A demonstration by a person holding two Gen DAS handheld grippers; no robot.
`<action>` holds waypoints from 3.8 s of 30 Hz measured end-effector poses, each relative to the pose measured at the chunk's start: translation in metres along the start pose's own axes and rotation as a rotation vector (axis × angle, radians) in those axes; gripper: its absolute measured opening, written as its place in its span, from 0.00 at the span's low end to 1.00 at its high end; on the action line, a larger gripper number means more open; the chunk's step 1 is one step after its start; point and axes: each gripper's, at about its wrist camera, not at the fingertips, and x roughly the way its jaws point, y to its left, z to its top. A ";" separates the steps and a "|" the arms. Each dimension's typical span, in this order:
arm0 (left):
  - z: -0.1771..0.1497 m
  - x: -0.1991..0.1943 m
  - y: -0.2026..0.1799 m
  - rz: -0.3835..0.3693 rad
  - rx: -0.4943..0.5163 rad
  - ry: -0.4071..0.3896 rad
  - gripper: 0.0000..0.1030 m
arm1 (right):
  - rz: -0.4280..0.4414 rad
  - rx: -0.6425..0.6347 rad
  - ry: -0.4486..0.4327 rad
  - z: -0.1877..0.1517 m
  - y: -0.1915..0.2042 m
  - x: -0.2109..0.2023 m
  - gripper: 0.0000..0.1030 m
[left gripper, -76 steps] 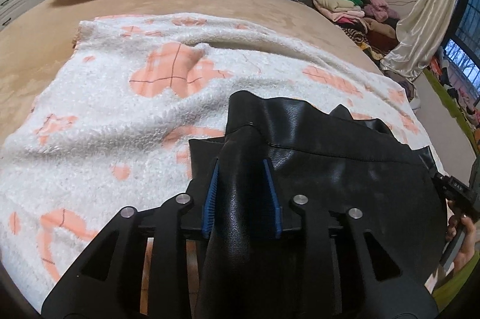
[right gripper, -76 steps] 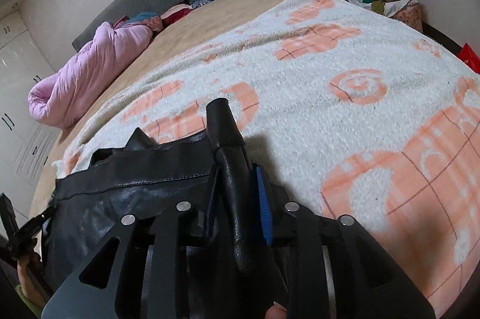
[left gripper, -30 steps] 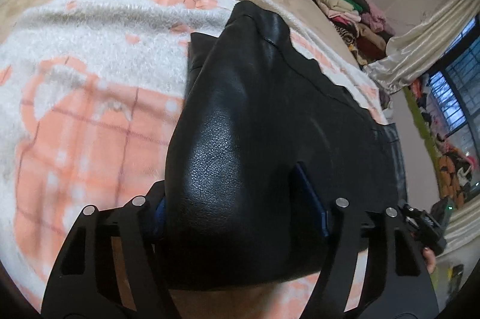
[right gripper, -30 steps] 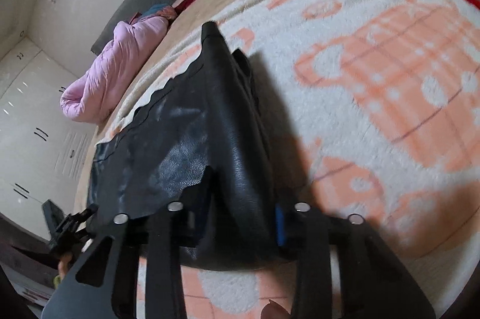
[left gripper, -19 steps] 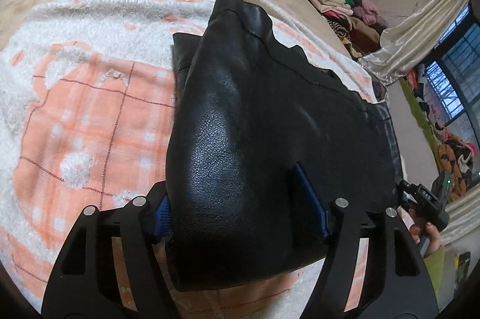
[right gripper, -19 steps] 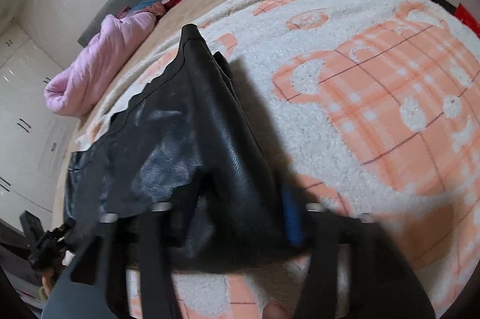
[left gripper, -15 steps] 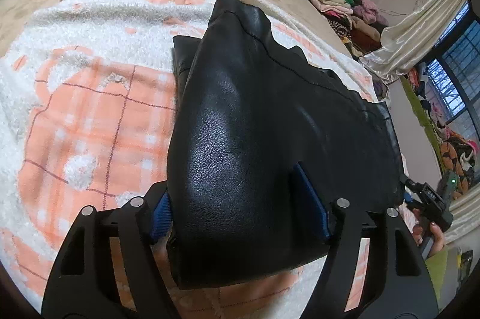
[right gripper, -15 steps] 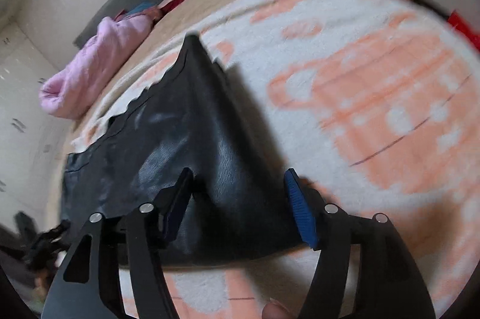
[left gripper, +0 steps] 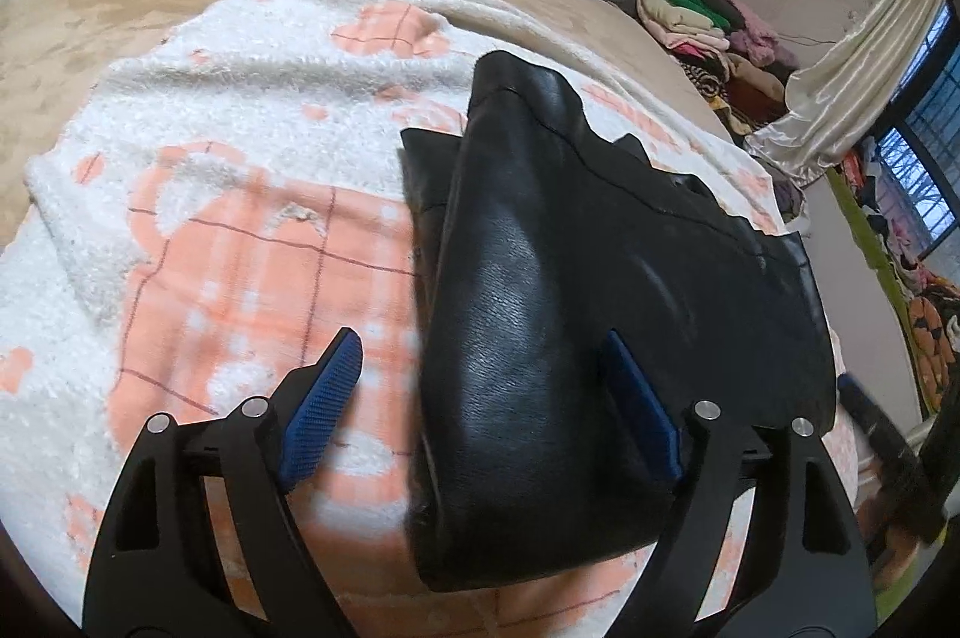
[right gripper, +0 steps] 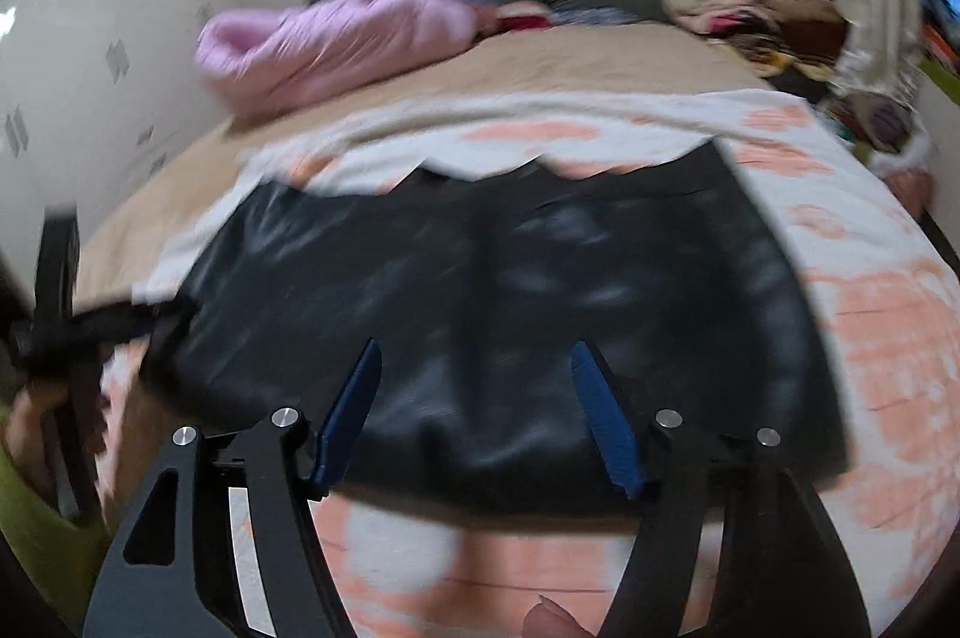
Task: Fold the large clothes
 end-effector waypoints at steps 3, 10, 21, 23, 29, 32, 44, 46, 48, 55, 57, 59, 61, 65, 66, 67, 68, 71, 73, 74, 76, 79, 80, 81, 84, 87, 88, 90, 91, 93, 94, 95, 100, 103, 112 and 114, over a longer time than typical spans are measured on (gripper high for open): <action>0.002 -0.001 0.001 0.018 0.014 -0.009 0.73 | -0.007 -0.043 0.044 -0.006 0.022 0.019 0.60; 0.011 0.007 0.004 0.011 0.000 0.000 0.79 | -0.038 -0.070 0.158 -0.025 0.033 0.061 0.60; 0.063 0.044 -0.012 0.073 0.122 0.053 0.83 | 0.030 -0.007 0.163 0.001 0.022 0.047 0.60; 0.063 0.056 -0.010 0.066 0.124 0.083 0.83 | 0.011 -0.007 0.119 0.020 0.023 0.043 0.55; 0.064 0.065 0.010 0.000 0.067 0.130 0.83 | -0.042 0.006 0.101 0.081 0.025 0.085 0.37; 0.064 0.066 0.012 -0.012 0.055 0.138 0.83 | -0.102 0.017 0.165 0.095 0.021 0.125 0.37; 0.070 0.066 0.013 -0.030 0.045 0.148 0.83 | -0.043 0.038 0.195 0.076 0.016 0.130 0.38; 0.072 0.067 0.015 -0.033 0.041 0.156 0.87 | 0.016 0.007 0.136 0.070 0.031 0.104 0.40; 0.074 0.067 0.018 -0.039 0.031 0.164 0.88 | 0.077 -0.060 0.089 0.062 0.055 0.082 0.60; 0.076 0.061 0.024 -0.053 0.018 0.167 0.88 | 0.190 -0.527 -0.007 0.002 0.171 0.038 0.86; 0.076 0.061 0.025 -0.053 0.012 0.170 0.88 | 0.149 -0.654 -0.013 -0.014 0.193 0.040 0.88; 0.077 0.060 0.027 -0.049 0.006 0.172 0.89 | 0.040 -0.786 0.007 -0.032 0.215 0.053 0.88; 0.077 0.059 0.027 -0.041 0.007 0.169 0.90 | -0.058 -0.887 -0.004 -0.045 0.228 0.064 0.88; 0.077 0.057 0.027 -0.034 0.010 0.168 0.90 | -0.153 -0.969 -0.048 -0.056 0.243 0.077 0.84; 0.078 0.057 0.028 -0.033 0.010 0.169 0.90 | -0.163 -0.977 -0.066 -0.056 0.245 0.079 0.77; 0.078 0.056 0.028 -0.032 0.006 0.167 0.90 | -0.162 -0.978 -0.069 -0.056 0.246 0.079 0.71; 0.078 0.056 0.029 -0.030 0.001 0.163 0.90 | -0.151 -0.977 -0.076 -0.056 0.247 0.077 0.54; 0.078 0.054 0.029 -0.026 0.002 0.165 0.91 | -0.154 -0.973 -0.114 -0.055 0.249 0.069 0.37; 0.077 0.053 0.028 -0.028 -0.002 0.169 0.91 | -0.152 -0.951 -0.139 -0.052 0.246 0.062 0.33; 0.077 0.053 0.028 -0.032 -0.006 0.168 0.91 | -0.144 -0.928 -0.150 -0.048 0.244 0.058 0.31; 0.077 0.052 0.027 -0.046 -0.016 0.161 0.91 | -0.130 -0.894 -0.162 -0.041 0.241 0.052 0.30; 0.075 0.049 0.024 -0.094 -0.035 0.148 0.86 | -0.107 -0.861 -0.178 -0.030 0.236 0.048 0.28; 0.075 0.048 0.022 -0.122 -0.041 0.144 0.80 | -0.104 -0.857 -0.186 -0.030 0.237 0.045 0.27; 0.074 0.048 0.019 -0.160 -0.045 0.143 0.58 | -0.100 -0.858 -0.195 -0.030 0.237 0.043 0.27; 0.074 0.041 0.003 -0.185 -0.002 0.114 0.42 | -0.091 -0.859 -0.221 -0.033 0.231 0.035 0.25; 0.077 0.027 -0.010 -0.211 -0.011 0.070 0.33 | -0.074 -0.840 -0.249 -0.028 0.221 0.027 0.24; 0.078 0.021 -0.016 -0.217 -0.012 0.052 0.31 | -0.070 -0.827 -0.266 -0.023 0.216 0.022 0.23; 0.082 0.003 -0.036 -0.211 0.022 0.001 0.31 | -0.061 -0.806 -0.296 -0.017 0.207 0.011 0.23; 0.084 -0.001 -0.044 -0.212 0.029 -0.010 0.31 | -0.050 -0.783 -0.310 -0.012 0.201 0.003 0.23; 0.090 -0.010 -0.065 -0.220 0.042 -0.025 0.31 | -0.023 -0.718 -0.337 -0.001 0.184 -0.014 0.22; 0.093 -0.015 -0.082 -0.218 0.064 -0.037 0.31 | -0.014 -0.691 -0.347 0.003 0.176 -0.020 0.22; 0.094 -0.019 -0.093 -0.213 0.084 -0.044 0.31 | -0.006 -0.665 -0.358 0.008 0.168 -0.027 0.21; 0.096 -0.033 -0.164 -0.206 0.207 -0.099 0.33 | 0.002 -0.535 -0.421 0.026 0.116 -0.065 0.20; 0.091 -0.036 -0.205 -0.198 0.266 -0.114 0.36 | 0.005 -0.469 -0.433 0.027 0.088 -0.084 0.19; 0.077 -0.020 -0.296 -0.184 0.407 -0.113 0.46 | 0.038 -0.244 -0.443 0.022 0.010 -0.113 0.19; 0.074 -0.013 -0.317 -0.168 0.443 -0.107 0.48 | 0.056 -0.179 -0.440 0.021 -0.010 -0.114 0.19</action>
